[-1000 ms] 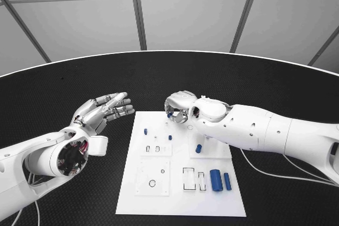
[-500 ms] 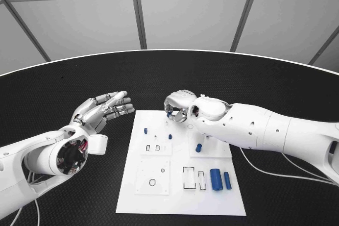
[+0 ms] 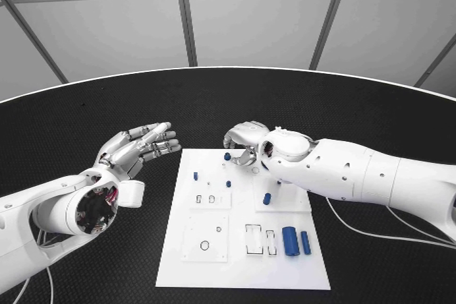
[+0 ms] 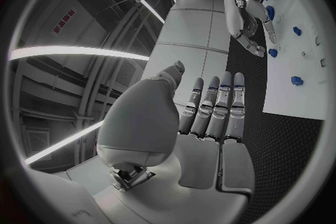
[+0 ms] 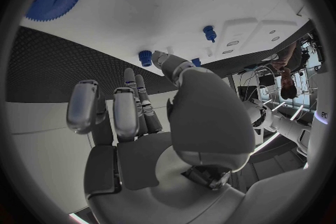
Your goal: Assemble the parts on the task board
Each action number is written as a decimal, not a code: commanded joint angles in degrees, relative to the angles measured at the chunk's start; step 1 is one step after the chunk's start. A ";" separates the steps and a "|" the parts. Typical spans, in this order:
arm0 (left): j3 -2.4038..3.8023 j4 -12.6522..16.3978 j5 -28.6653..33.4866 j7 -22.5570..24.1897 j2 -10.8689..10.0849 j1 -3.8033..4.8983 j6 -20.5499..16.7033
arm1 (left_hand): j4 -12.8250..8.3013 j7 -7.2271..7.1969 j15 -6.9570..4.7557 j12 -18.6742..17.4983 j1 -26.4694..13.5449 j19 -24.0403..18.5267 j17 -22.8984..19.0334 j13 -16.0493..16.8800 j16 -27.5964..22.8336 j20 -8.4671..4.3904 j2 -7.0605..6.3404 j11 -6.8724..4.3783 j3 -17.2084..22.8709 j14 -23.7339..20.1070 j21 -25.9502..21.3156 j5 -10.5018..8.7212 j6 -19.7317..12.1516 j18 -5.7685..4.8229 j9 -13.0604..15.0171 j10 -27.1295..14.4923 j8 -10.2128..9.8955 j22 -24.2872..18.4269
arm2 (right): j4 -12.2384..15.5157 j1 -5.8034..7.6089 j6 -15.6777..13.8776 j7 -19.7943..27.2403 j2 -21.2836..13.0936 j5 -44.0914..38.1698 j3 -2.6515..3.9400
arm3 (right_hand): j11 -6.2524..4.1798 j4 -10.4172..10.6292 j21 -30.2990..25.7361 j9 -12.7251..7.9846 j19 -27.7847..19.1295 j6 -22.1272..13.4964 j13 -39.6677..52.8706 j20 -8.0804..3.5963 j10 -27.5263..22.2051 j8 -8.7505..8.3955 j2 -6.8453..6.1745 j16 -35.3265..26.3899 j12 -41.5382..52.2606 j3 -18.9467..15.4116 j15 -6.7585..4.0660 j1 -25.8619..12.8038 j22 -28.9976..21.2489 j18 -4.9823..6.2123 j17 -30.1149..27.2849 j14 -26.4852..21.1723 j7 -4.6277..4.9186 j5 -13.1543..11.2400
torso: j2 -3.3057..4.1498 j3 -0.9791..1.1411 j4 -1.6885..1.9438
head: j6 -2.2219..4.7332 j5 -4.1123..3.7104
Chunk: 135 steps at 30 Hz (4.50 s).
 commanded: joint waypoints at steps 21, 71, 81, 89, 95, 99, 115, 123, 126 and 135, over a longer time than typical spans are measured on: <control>-0.02 -2.46 0.30 0.84 1.41 -0.04 0.35 | -0.46 4.08 -0.17 -0.35 0.32 0.26 -0.02 0.01 -0.47 0.03 0.13 -0.20 0.59 -0.31 0.10 0.19 0.34 1.04 0.01 0.38 -0.04 -0.23 | 12.44 0.03 -7.47 -1.94 -20.07 22.23 0.40 | -3.89 7.72 5.70 1.82 4.59 1.92 26.25 -2.73 12.72 4.82 0.76 3.85 27.96 -13.56 -3.02 1.57 8.92 -0.87 6.62 3.03 -2.89 4.59 | -1.19 1.12 -1.97 | 0.50 -0.82; -0.01 -2.74 0.36 0.23 1.24 -0.04 0.51 | -0.54 4.27 -0.14 -0.76 0.19 0.30 0.01 -0.06 -0.64 0.04 0.20 -0.08 0.87 -0.30 0.06 0.19 0.08 1.03 -0.09 0.11 -0.27 -0.34 | 7.97 -0.25 2.09 -5.40 -14.69 21.43 -0.49 | -1.40 12.80 14.00 0.79 8.70 -3.82 75.26 -0.59 25.28 8.53 4.34 12.48 80.26 -24.68 -0.44 8.06 19.70 -3.15 22.47 5.98 -0.60 7.25 | -0.97 1.07 -1.76 | -1.30 -0.96; -0.01 -2.65 0.36 0.21 1.10 -0.03 0.51 | -0.58 4.28 -0.14 -0.79 0.23 0.30 0.02 -0.06 -0.66 0.04 0.23 -0.07 0.93 -0.29 0.05 0.20 0.07 1.03 -0.10 0.11 -0.29 -0.35 | 7.43 -0.63 2.59 -5.18 -14.24 21.43 -0.61 | -1.52 12.70 14.25 0.79 8.86 -3.03 75.89 -0.65 25.79 9.04 4.63 12.48 80.99 -23.90 -0.53 8.66 20.01 -3.23 22.47 5.98 -0.74 7.53 | -1.00 1.08 -1.79 | -1.57 -0.86; -0.01 -2.52 0.36 0.21 0.97 -0.03 0.52 | -0.58 4.28 -0.14 -0.79 0.23 0.30 0.02 -0.06 -0.66 0.04 0.23 -0.07 0.93 -0.29 0.05 0.20 0.07 1.03 -0.10 0.11 -0.29 -0.35 | 7.15 -1.02 2.75 -5.00 -13.89 19.63 -0.69 | -1.66 12.66 14.62 0.71 9.10 -2.01 76.58 -0.76 26.40 9.46 4.89 12.48 81.79 -22.88 -0.67 9.14 20.48 -3.36 22.47 5.98 -0.91 7.55 | -0.91 1.16 -1.68 | -1.74 -0.87; -0.01 -2.46 0.36 0.19 0.84 -0.03 0.50 | -0.58 4.28 -0.14 -0.79 0.23 0.30 0.02 -0.06 -0.66 0.04 0.23 -0.07 0.93 -0.29 0.05 0.20 0.07 1.03 -0.10 0.11 -0.29 -0.35 | 7.07 -1.28 2.59 -4.93 -13.75 18.96 -0.70 | -1.81 12.68 14.73 0.55 9.17 -0.92 77.02 -0.91 26.80 9.65 5.16 12.48 82.30 -21.89 -0.86 9.28 20.61 -3.40 22.47 5.98 -1.08 7.69 | -0.93 1.17 -1.75 | -1.94 -0.75; -0.01 -2.43 0.36 0.17 0.82 -0.03 0.52 | -0.58 4.28 -0.14 -0.79 0.23 0.30 0.02 -0.06 -0.66 0.04 0.23 -0.07 0.93 -0.29 0.05 0.20 0.07 1.03 -0.10 0.11 -0.29 -0.35 | 7.01 -1.34 2.45 -5.08 -13.70 18.82 -0.71 | -1.90 12.68 14.90 0.40 9.28 -0.30 77.28 -1.01 27.05 9.65 5.24 12.48 82.60 -21.24 -0.97 9.31 20.81 -3.46 22.47 5.98 -1.17 7.72 | -0.95 1.15 -1.76 | -2.03 -0.81; -0.01 -2.51 0.36 0.04 0.84 -0.03 0.53 | -0.75 4.31 -0.12 -0.91 0.36 0.33 0.04 -0.05 -0.72 0.04 0.25 -0.04 1.16 -0.27 0.04 0.19 0.04 1.03 -0.13 0.10 -0.34 -0.41 | 8.03 -1.39 1.10 -5.07 -13.99 18.72 -0.70 | -3.27 12.10 15.14 -0.18 9.45 5.10 78.46 -2.09 28.14 9.47 4.83 12.48 83.90 -13.23 -2.15 10.13 21.11 -3.55 22.47 5.98 -2.68 9.01 | -1.09 1.11 -1.85 | -2.18 -0.89; -0.01 -2.71 0.36 0.03 1.00 -0.03 0.57 | -0.75 4.31 -0.12 -0.91 0.36 0.33 0.04 -0.05 -0.72 0.04 0.25 -0.04 1.16 -0.27 0.04 0.19 0.04 1.03 -0.13 0.10 -0.34 -0.41 | 10.12 -1.39 -0.99 -4.75 -14.38 18.72 -0.67 | -3.71 11.50 15.14 0.12 9.45 6.34 79.20 -2.49 28.82 9.43 4.29 12.48 84.71 -10.30 -2.55 9.30 21.11 -3.55 22.47 5.98 -3.14 11.37 | -1.18 1.06 -1.94 | -1.93 -0.81; -0.01 -2.83 0.36 0.03 1.07 -0.03 0.56 | -0.75 4.31 -0.12 -0.91 0.36 0.33 0.04 -0.05 -0.72 0.04 0.25 -0.04 1.16 -0.27 0.04 0.19 0.04 1.03 -0.13 0.10 -0.34 -0.41 | 11.56 -1.37 -2.02 -4.75 -14.58 18.13 -0.63 | -3.78 11.14 15.14 0.22 9.45 6.44 79.07 -2.57 28.71 9.34 4.12 12.48 84.56 -9.41 -2.60 9.07 21.11 -3.55 22.47 5.98 -3.20 12.02 | -1.16 1.04 -1.91 | -1.91 -0.68; -0.01 -3.38 0.36 -0.07 1.49 -0.03 0.71 | -0.81 4.32 -0.11 -0.96 0.39 0.34 0.04 -0.05 -0.75 0.04 0.26 -0.03 1.24 -0.25 0.03 0.19 0.03 1.03 -0.14 0.10 -0.36 -0.43 | 15.37 -1.06 -3.80 -5.05 -12.69 12.08 -0.44 | -3.79 10.93 15.14 0.27 9.45 6.47 79.19 -2.59 28.81 9.31 4.05 12.48 84.68 -9.08 -2.62 9.03 21.11 -3.55 22.47 5.98 -3.20 12.04 | -1.40 0.80 -1.97 | -1.82 -0.33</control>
